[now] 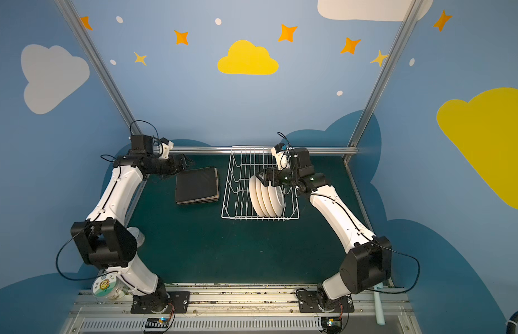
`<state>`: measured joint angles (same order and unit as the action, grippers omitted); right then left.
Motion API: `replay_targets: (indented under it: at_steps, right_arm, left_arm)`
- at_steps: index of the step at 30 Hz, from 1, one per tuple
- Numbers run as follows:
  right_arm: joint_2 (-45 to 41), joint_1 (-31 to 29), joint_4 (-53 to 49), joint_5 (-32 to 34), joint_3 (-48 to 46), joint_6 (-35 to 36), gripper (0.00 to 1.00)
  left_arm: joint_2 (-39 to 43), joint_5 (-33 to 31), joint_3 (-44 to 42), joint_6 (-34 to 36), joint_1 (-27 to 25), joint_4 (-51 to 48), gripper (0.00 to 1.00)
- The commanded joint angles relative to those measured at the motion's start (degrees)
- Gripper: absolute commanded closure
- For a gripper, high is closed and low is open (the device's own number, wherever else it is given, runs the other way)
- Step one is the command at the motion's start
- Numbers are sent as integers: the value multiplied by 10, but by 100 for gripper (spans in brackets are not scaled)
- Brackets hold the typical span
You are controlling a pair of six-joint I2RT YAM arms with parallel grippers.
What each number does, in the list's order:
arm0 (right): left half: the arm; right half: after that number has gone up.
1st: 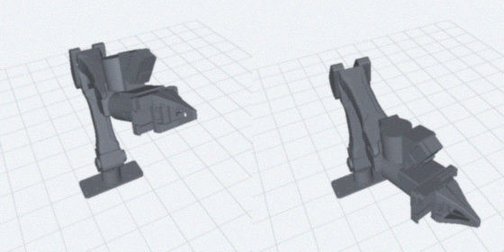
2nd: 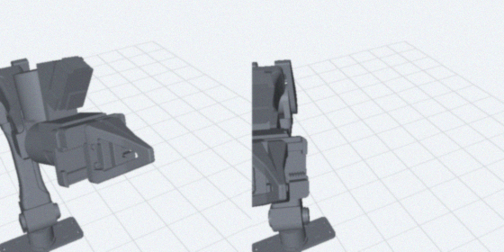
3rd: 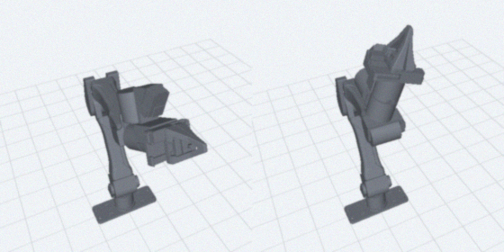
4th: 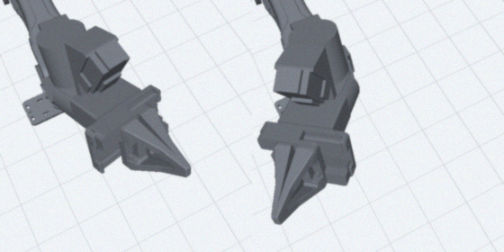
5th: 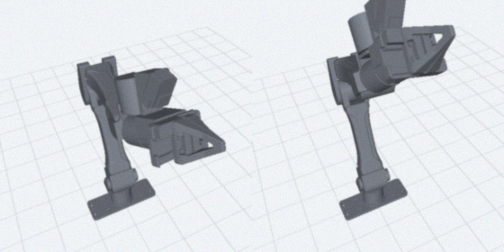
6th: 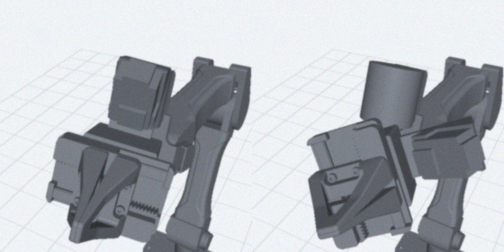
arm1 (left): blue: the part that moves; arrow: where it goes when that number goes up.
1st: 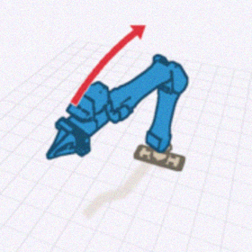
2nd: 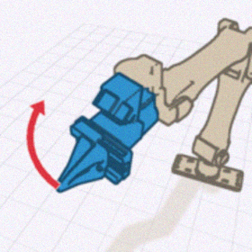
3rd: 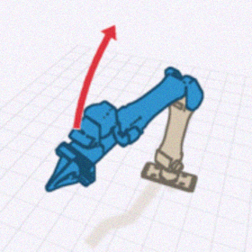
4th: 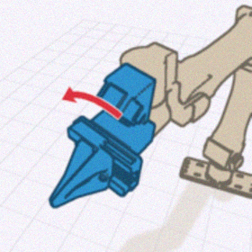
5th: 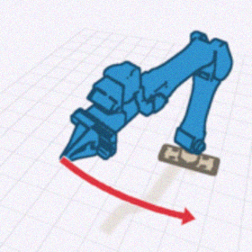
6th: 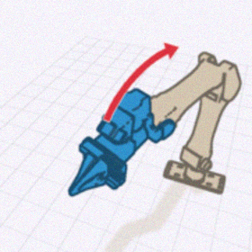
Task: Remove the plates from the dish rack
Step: 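Reach the left gripper into the rack onto the nearest white plate's edge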
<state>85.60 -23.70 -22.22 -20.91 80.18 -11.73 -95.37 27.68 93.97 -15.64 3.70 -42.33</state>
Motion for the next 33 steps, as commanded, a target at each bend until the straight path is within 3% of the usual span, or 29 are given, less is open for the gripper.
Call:
replay_targets:
  at_steps: [1,8,15,25,33]
  right_arm:
    - [-32,7,-13,24,-5,7,8]
    - [-48,23,-49,25,-10,47,8]
    - [-68,26,-60,24,-32,46,8]
    - [-94,26,-75,47,-51,50,8]
    - [-109,26,-70,59,-66,49,8]
  left_arm:
    - [51,4,-46,-49,-33,57,5]
    - [90,-25,-114,-119,-130,111,16]
    - [51,-51,-116,-171,-232,126,28]
    - [-46,-67,-76,-238,-306,152,42]
    - [-109,-81,-26,-248,-323,144,52]
